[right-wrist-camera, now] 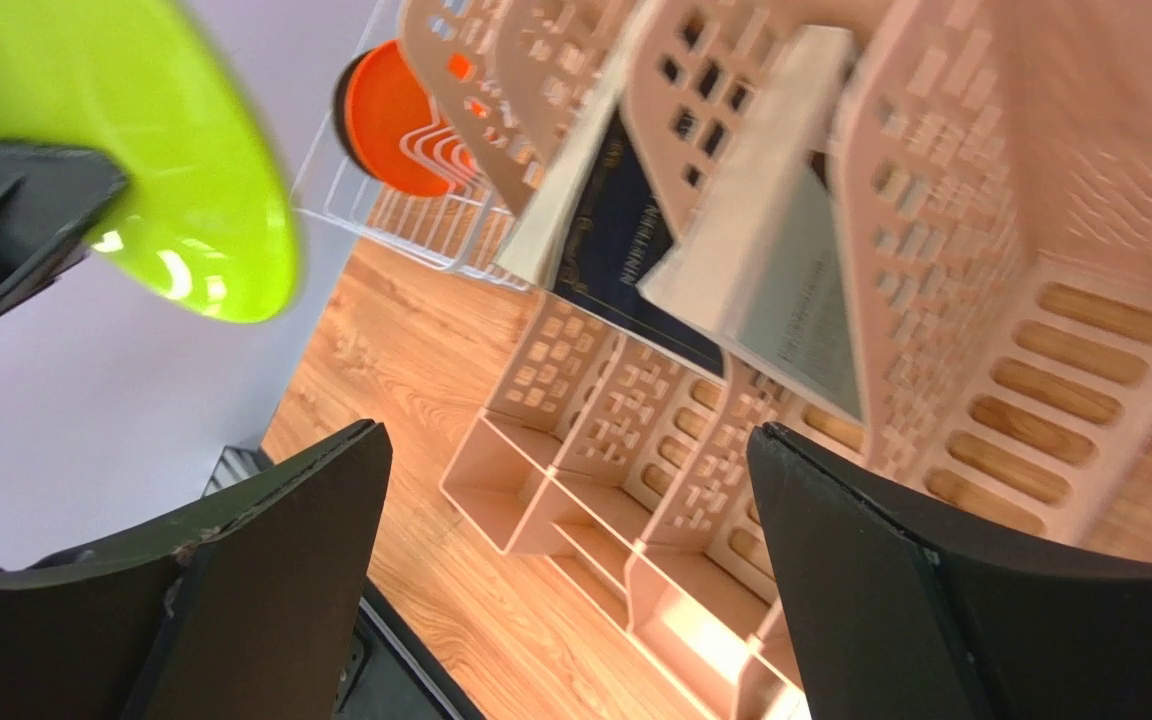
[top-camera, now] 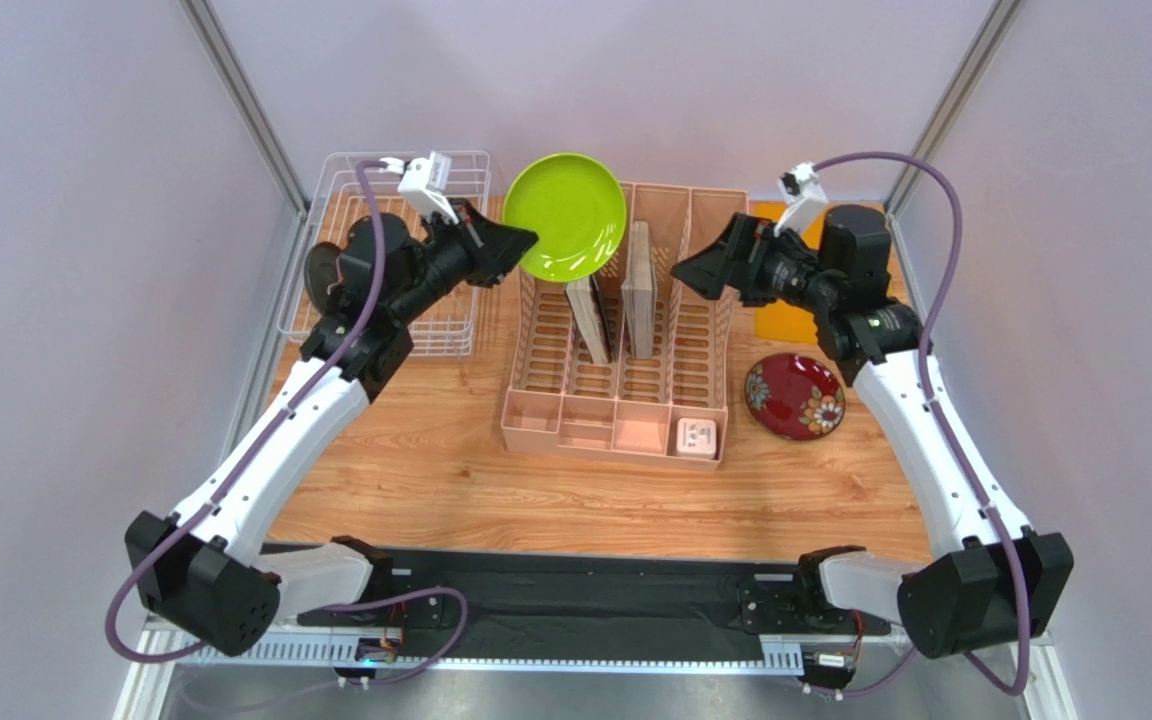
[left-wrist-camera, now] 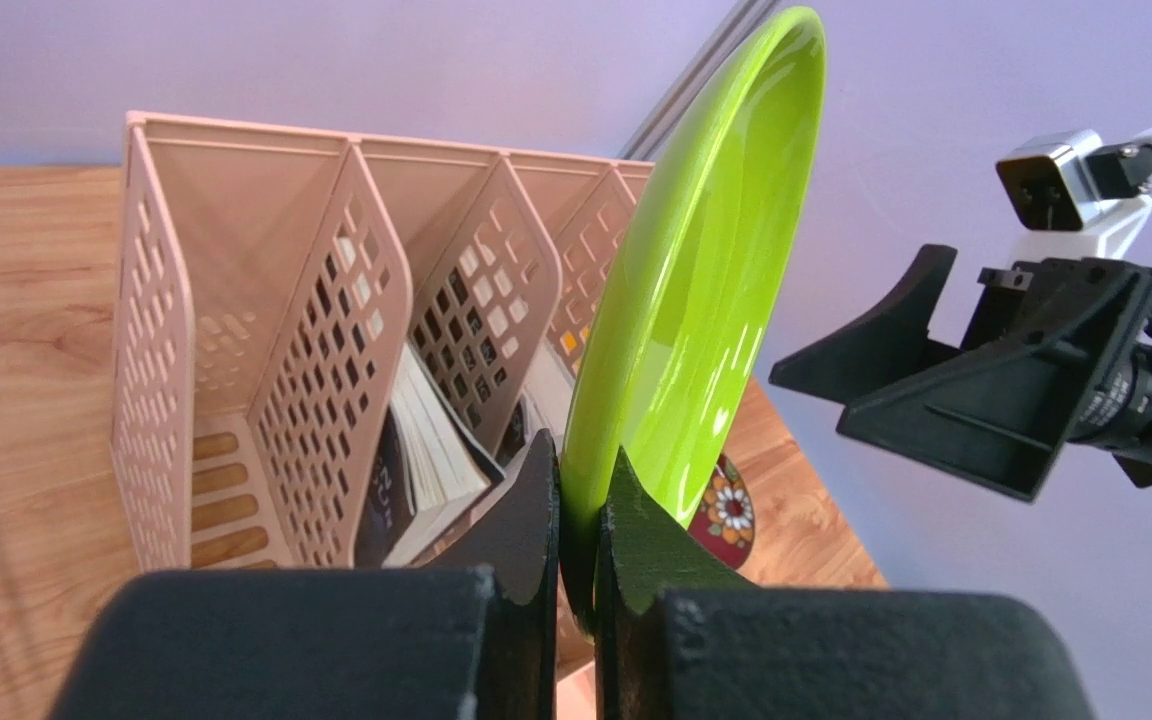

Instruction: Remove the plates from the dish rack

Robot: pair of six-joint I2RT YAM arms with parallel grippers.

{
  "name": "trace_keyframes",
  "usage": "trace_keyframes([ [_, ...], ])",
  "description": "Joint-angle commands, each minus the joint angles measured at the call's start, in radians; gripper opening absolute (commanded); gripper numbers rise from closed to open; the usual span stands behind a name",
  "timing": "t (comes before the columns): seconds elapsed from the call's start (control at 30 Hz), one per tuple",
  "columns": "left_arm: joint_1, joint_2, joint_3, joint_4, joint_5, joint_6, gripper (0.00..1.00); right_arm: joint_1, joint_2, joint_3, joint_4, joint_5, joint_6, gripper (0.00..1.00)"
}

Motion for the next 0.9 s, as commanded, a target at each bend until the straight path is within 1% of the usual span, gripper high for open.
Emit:
trace_keyframes([
  [0.0, -0.015, 0.054, 0.081, 0.104, 0.033, -0.036, 0.0, 0.068, 0.027, 0.097, 0.089, 0.01, -0.041, 0.96],
  [0.27, -0.035, 0.132, 0.081, 0.161, 0.084, -0.096, 0.0, 0.13, 0.084, 0.142, 0.124, 0.012, -0.06, 0.96],
  [0.4, -0.06, 0.144, 0.079, 0.174, 0.097, -0.105, 0.0, 0.135, 0.113, 0.151, 0.146, 0.013, -0.061, 0.89],
  [0.57, -0.072, 0.14, 0.055, 0.213, 0.143, -0.165, 0.0, 0.136, 0.142, 0.148, 0.192, 0.009, -0.063, 0.86],
  [0.6, -0.073, 0.138, 0.049, 0.21, 0.145, -0.171, 0.0, 0.136, 0.15, 0.148, 0.195, 0.006, -0.066, 0.79],
  [0.63, -0.073, 0.135, 0.046, 0.212, 0.148, -0.172, 0.0, 0.135, 0.153, 0.145, 0.21, 0.006, -0.067, 0.76],
  [0.67, -0.073, 0.132, 0.041, 0.207, 0.153, -0.174, 0.0, 0.135, 0.156, 0.14, 0.216, 0.004, -0.073, 0.67],
  [0.77, -0.075, 0.129, 0.027, 0.183, 0.154, -0.153, 0.0, 0.136, 0.154, 0.121, 0.243, 0.012, -0.089, 0.51],
  [0.87, -0.075, 0.133, 0.01, 0.175, 0.169, -0.146, 0.0, 0.138, 0.153, 0.113, 0.272, -0.034, -0.093, 0.52],
])
